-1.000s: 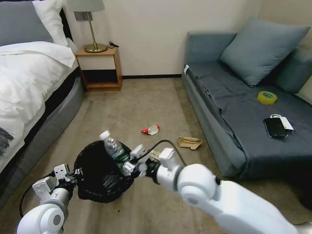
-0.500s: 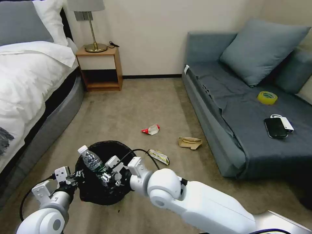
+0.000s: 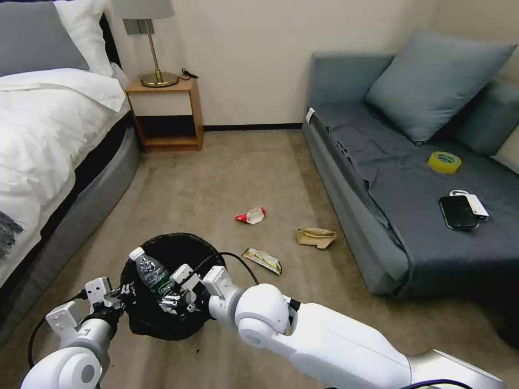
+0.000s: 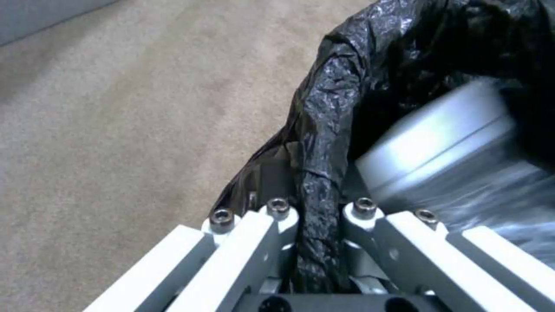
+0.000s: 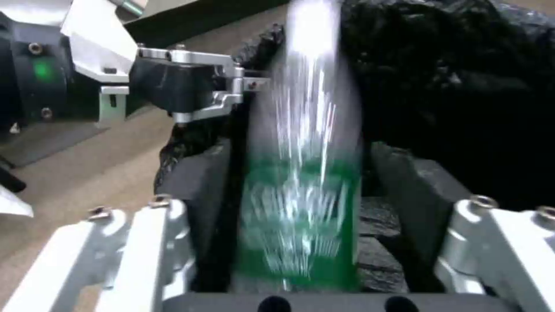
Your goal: Pick up the trash bin, then pick up the garbage on the floor and place it into the trash bin.
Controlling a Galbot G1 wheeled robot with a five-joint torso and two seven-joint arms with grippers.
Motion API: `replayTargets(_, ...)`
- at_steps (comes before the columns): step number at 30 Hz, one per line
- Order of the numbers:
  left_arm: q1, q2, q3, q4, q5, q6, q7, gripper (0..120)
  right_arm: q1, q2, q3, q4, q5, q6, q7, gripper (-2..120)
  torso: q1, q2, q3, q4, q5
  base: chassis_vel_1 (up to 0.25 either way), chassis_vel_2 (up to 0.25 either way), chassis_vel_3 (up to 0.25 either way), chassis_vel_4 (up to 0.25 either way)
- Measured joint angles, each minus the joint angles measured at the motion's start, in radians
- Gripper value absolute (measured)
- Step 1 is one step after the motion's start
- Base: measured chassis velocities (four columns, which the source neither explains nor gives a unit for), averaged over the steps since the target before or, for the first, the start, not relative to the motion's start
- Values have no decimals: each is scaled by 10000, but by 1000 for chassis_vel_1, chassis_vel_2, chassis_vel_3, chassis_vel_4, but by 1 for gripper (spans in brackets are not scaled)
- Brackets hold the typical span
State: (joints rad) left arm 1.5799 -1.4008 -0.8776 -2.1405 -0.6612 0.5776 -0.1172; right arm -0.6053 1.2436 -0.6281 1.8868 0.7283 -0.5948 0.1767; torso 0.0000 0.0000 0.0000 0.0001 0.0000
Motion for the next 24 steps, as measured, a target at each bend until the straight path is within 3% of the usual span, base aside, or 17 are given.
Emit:
replayTargets(1,-16,27,-19,13,-26,-1,1,4,-59,-53,24,39,-7,-2,0,75,0,0,0,-1,0,0,0,0,0)
replayTargets(3,-22,36,-22,15,-33,-1,0,4,-73,-64,29,50,-16,-2,0,75,0,0,0,-1,0,0,0,0,0)
replayTargets(5,-50,75,-49,21,-70,-1,-2,4,-207,-127,147,161,-108,28,40,88,0,0,0,-2,0,0,0,0,0)
replayTargets(8,-58,115,-94,21,-101,-1,-7,4,-389,-236,466,339,-360,145,133,98,0,0,0,0,2,0,0,0,0)
replayTargets(13,-59,166,-144,26,-145,0,-15,4,-907,-749,1424,640,-1468,369,-190,100,0,0,0,0,3,0,0,0,0)
replayTargets(18,-62,229,-148,15,-155,11,-35,4,-2238,-1607,2953,1151,-2758,956,-447,100,0,0,0,-3,2,0,0,0,0)
replayTargets(24,-101,229,-86,-14,-89,20,-80,4,-4264,-1496,4812,1559,-5043,1988,-561,100,0,0,0,-3,3,0,0,0,0)
